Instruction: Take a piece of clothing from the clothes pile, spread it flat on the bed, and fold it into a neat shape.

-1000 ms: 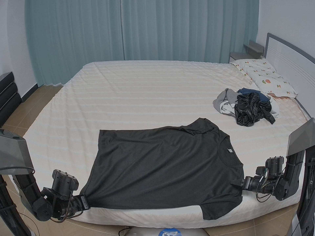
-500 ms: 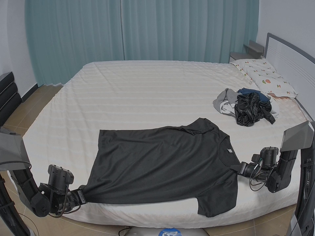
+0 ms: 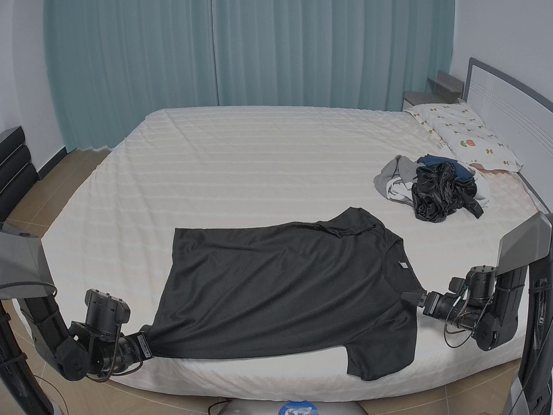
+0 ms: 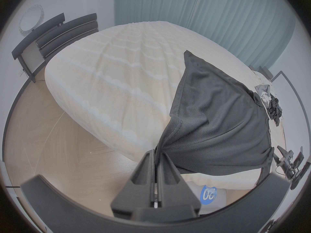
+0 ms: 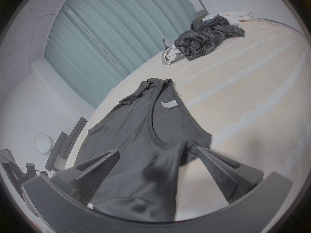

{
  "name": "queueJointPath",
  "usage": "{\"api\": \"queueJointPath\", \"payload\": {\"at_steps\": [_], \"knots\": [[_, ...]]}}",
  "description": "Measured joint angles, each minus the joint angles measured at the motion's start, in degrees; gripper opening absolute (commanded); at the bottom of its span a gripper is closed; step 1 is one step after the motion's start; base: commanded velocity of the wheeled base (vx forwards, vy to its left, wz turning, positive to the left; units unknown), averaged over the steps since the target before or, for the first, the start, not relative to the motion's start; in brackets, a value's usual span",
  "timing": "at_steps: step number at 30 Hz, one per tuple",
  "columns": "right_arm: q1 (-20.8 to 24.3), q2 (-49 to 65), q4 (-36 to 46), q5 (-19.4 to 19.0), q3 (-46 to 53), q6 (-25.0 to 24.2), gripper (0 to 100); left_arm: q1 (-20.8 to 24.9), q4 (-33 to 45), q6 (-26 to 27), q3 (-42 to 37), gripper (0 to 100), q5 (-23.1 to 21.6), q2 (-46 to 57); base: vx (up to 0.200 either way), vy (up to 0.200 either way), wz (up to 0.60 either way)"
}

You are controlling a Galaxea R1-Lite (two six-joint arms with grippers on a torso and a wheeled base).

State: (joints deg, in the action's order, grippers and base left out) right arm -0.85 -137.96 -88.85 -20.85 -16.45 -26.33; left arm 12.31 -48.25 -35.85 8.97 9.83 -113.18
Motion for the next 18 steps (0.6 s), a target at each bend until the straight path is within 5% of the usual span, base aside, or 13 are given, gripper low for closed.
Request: {"api": "queueJointPath", "payload": {"at_steps": [11,12,18], "knots": [[3.1,1.7,-0.2,-4.2,9.7,2.9,100,0.0,0.0,0.0,-0.3,0,0.0,0.0,0.0,0.0,0.0],[3.6,1.5,-0.2,-4.1,9.7,2.9,0,0.0,0.0,0.0,-0.4,0,0.0,0.0,0.0,0.0,0.0],[5.6,-0.8,-0.2,-2.2,8.7,3.0,0,-0.1,0.1,0.0,-0.4,0,0.0,-0.2,0.0,0.0,0.0]]}}
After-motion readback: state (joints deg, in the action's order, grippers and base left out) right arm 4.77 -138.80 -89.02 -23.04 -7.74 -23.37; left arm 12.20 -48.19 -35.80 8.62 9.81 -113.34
